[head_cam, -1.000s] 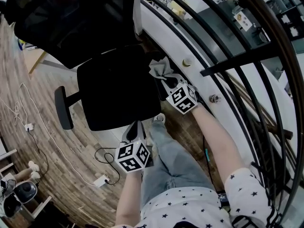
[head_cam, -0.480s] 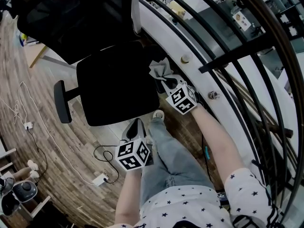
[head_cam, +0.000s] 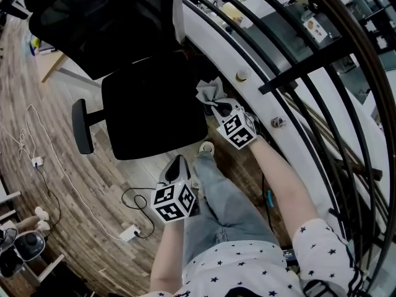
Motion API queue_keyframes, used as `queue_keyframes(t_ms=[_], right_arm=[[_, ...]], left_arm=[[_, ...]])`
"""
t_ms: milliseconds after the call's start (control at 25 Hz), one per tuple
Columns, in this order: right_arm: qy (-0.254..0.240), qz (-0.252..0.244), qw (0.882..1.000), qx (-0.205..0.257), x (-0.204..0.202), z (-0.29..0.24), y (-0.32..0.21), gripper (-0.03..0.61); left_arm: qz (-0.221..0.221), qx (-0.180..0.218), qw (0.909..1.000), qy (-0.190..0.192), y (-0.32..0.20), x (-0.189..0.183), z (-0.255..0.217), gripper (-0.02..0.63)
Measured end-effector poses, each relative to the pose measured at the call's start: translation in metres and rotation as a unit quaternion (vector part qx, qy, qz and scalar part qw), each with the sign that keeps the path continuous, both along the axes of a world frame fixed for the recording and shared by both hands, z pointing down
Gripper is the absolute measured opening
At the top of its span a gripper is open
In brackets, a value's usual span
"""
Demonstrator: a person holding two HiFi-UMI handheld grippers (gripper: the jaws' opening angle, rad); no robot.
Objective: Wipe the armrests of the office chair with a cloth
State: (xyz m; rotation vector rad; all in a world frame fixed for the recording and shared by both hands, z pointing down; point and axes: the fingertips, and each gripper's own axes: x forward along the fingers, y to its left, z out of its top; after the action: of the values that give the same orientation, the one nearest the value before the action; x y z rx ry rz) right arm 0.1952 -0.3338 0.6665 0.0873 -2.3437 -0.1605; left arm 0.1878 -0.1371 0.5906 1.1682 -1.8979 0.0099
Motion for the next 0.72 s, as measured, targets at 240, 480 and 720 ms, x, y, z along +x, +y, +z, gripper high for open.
queue_keyframes(t_ms=[240, 480, 720], right_arm=[[-0.002, 0.009, 1.000, -0.001, 0.007, -0.002, 0.006, 0.028], [-0.005, 0.006, 1.000, 0.006, 0.013, -0.003, 0.017, 0.028], [-0.001, -0.002, 1.000, 0.005, 0.016, -0.001, 0.028, 0.027]], left_arm=[[0.000, 0.001, 1.0000, -0.001, 0.012, 0.011, -0.001, 0.005], [-0.006, -0.002, 1.0000, -0.002, 0.026, 0.015, 0.002, 0.005], [-0.006, 0.000, 1.0000, -0.002, 0.029, 0.017, 0.001, 0.005]])
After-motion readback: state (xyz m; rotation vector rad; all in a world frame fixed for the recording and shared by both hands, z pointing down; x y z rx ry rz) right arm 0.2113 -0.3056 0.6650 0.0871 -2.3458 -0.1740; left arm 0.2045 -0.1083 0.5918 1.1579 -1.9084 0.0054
